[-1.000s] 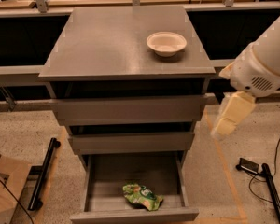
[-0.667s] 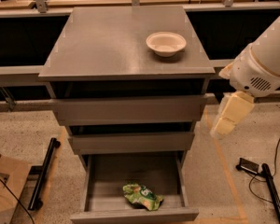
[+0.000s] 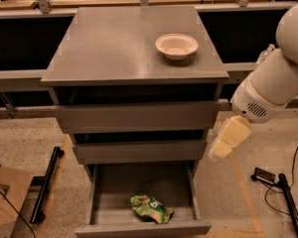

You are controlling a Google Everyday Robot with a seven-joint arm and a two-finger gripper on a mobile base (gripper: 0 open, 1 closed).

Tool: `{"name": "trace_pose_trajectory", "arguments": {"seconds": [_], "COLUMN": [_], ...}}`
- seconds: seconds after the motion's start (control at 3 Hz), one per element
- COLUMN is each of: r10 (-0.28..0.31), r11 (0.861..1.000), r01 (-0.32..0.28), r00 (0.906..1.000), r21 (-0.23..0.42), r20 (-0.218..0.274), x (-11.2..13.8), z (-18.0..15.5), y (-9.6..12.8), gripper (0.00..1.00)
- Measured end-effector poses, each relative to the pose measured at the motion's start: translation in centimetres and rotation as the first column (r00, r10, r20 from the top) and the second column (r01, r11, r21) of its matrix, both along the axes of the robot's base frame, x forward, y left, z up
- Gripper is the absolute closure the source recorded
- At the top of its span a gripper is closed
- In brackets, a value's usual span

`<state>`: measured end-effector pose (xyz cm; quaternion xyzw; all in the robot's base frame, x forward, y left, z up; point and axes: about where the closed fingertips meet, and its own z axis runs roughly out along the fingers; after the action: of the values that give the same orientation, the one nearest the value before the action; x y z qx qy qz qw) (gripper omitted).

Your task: Pick green rice chip bag from bottom drawer and place on counter

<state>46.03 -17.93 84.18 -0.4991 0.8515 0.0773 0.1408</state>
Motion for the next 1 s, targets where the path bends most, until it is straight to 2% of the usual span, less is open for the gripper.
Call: {"name": "trace_pose_trajectory", "arguments": {"seconds": [0.33,0.67,1.0], "r10": [-0.166,-0.338,-0.358], "r11": [0.984,0.931,0.922], "r01": [0.170,0.355,0.374], "r00": [0.9830,0.9261,0.9229], "r21": [0.048,0.083,0.104], "r20": [-0.079,-0.169,-0.141], "x": [0.2,2.0,2.9], "z": [-7.9,-18.0,-17.0], "y": [1.4,4.0,4.1], "gripper": [0.00,0.00,0.00]}}
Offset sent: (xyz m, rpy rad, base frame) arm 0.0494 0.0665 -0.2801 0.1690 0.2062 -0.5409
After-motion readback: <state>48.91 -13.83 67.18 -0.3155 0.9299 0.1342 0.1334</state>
